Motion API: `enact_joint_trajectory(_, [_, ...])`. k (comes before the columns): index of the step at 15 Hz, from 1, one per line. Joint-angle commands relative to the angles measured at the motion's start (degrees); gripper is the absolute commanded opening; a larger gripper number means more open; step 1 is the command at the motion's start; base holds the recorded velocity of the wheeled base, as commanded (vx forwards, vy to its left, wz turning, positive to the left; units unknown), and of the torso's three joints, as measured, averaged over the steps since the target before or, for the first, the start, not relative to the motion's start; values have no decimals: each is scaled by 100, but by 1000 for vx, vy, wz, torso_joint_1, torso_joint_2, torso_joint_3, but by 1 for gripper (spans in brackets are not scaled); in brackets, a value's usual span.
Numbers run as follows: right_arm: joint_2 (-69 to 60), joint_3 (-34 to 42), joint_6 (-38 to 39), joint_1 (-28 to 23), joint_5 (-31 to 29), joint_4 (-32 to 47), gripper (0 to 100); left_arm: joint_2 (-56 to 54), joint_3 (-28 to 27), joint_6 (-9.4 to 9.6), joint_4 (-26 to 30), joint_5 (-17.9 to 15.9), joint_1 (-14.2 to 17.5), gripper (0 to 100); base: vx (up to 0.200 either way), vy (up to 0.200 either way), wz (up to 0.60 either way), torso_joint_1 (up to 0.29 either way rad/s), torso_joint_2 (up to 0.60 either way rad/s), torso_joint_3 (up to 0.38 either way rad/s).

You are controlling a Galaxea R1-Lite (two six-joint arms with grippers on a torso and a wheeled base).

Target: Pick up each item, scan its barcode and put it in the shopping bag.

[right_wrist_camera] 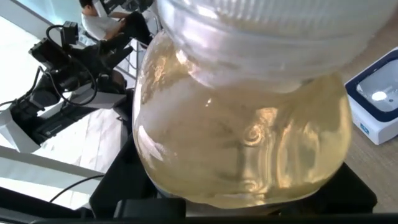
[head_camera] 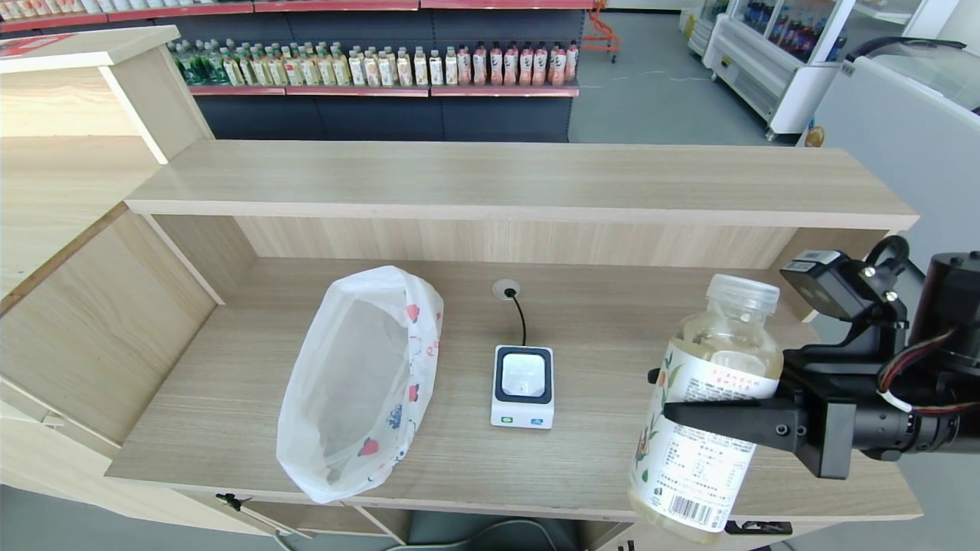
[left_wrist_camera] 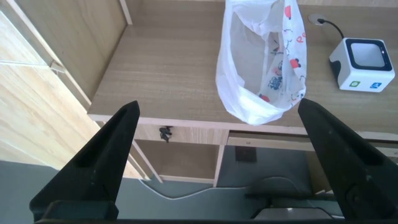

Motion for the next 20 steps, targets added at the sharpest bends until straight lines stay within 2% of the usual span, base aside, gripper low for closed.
enact_joint_trajectory(1, [8,3,1,80,4,-3,0,-2,1,-5,-1,2,4,100,0,0,0,0,0,0])
enact_joint_trajectory(6, [88,29,-113,124,13,6,0,-2,1,-5,-1,2,4,100,0,0,0,0,0,0])
enact_joint_trajectory(12, [175,47,-720,142,-119,14,0,-2,1,4,-1,2,4,100,0,0,0,0,0,0])
enact_joint_trajectory(13, [167,-182,-1660,124,-1323,14,0,6,1,-5,-1,2,4,100,0,0,0,0,0,0])
enact_joint_trajectory(14, [167,-226,-1950,107,-1710,14,0,6,1,-5,-1,2,4,100,0,0,0,0,0,0])
enact_joint_trajectory(15, [44,-437,-3506,-350,-3230,-21,0,-2,1,-5,-1,2,4,100,0,0,0,0,0,0])
enact_joint_trajectory(17, [-27,-428,-4912,-1220,-3265,-21,0,-2,1,-5,-1,2,4,100,0,0,0,0,0,0])
enact_joint_trajectory(20, [-53,-613,-5931,-1546,-3301,-73,0,6,1,4,-1,2,4,100,0,0,0,0,0,0])
